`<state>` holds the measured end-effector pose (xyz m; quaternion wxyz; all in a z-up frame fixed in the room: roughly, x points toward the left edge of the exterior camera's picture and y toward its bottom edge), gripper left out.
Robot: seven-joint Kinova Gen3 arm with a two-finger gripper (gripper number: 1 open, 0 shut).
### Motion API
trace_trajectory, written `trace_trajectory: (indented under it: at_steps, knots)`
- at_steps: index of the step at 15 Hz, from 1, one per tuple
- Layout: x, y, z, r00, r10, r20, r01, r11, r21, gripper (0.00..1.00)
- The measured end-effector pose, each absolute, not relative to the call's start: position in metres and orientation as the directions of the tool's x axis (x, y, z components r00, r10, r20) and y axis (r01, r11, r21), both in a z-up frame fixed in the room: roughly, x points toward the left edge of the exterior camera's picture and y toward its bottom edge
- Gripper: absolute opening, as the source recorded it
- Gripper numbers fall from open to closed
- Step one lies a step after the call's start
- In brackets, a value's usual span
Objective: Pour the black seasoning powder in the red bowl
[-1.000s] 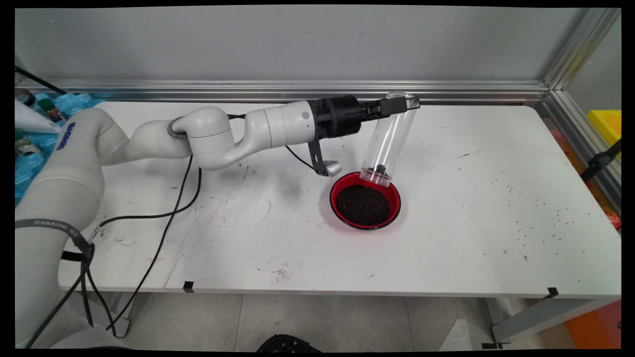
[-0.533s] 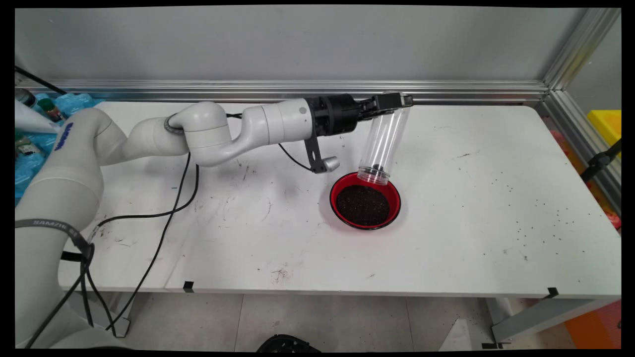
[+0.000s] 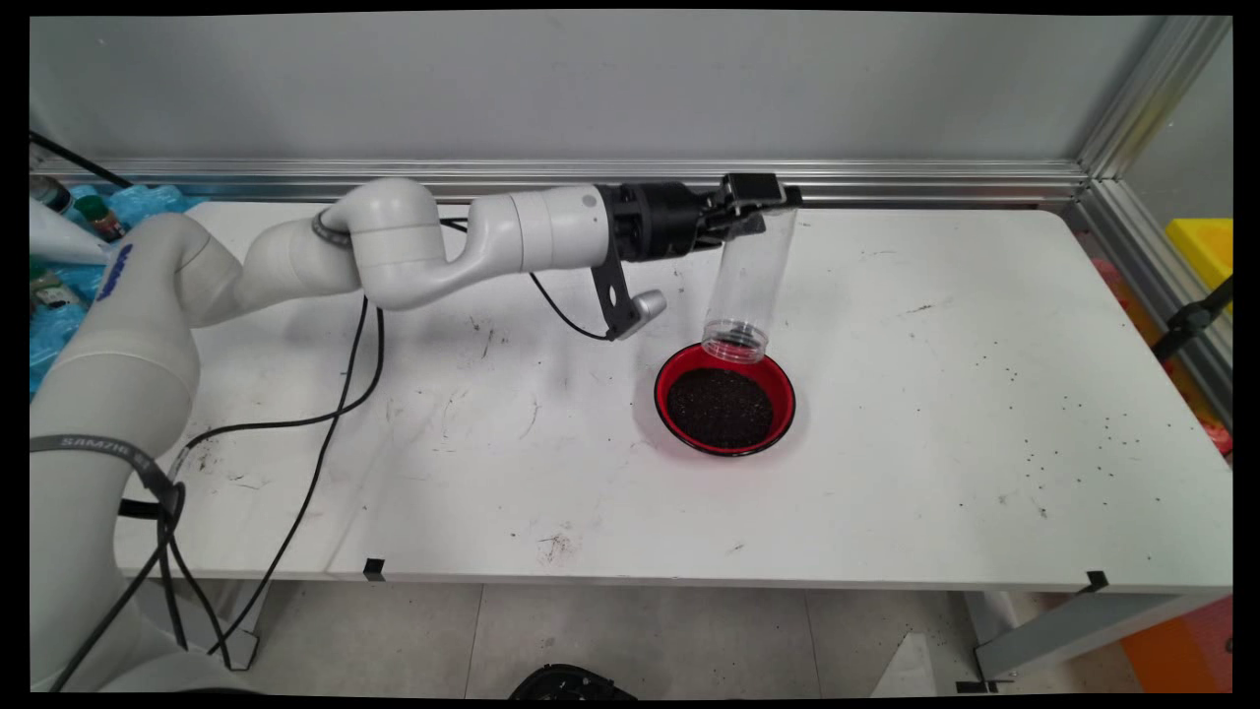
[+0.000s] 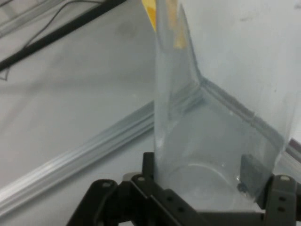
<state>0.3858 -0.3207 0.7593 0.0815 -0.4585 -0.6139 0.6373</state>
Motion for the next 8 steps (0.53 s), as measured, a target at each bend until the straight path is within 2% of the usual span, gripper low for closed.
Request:
trace_trajectory:
  at_steps: [8]
  knots:
    - [0.407, -0.325, 0.781, -0.661, 0.721, -0.209, 0.346, 0.046, -0.937, 0.0]
